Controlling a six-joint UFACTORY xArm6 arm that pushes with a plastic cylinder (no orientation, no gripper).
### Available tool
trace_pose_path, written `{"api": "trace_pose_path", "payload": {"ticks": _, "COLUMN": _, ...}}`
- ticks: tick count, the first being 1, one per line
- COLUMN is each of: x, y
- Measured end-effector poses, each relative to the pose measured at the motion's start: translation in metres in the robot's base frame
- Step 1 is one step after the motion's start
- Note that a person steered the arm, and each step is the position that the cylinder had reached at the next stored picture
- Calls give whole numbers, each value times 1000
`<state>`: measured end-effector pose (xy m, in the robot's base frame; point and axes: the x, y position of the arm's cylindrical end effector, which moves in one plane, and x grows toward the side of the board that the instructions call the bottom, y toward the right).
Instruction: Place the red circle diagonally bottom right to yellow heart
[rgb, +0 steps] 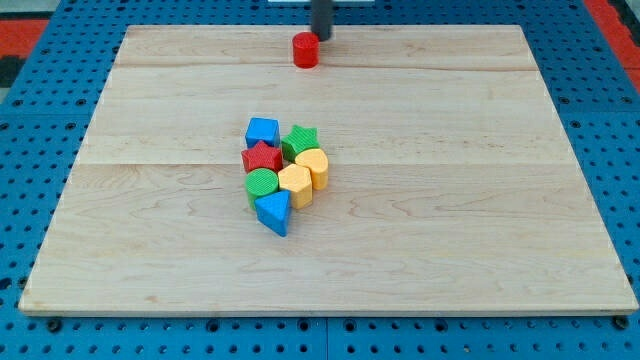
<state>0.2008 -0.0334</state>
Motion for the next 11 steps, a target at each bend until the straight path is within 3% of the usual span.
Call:
{"api": "trace_pose_path", "payload": {"ticks": 1, "x": 7, "y": -40}}
{"api": "trace_pose_path", "payload": {"ticks": 2, "x": 36, "y": -8}}
{"api": "trace_pose_path", "payload": {"ticks": 3, "x": 56, "y": 94}}
{"api": "trace_pose_path", "payload": {"ticks": 5, "x": 42, "y": 162}}
{"api": "trace_pose_path", "payload": {"ticks": 7, "x": 124, "y": 167}}
{"api": "trace_pose_path", "payload": {"ticks": 10, "x": 93, "y": 160}}
{"api": "trace_pose_path", "payload": {"ticks": 11, "x": 104, "y": 153}}
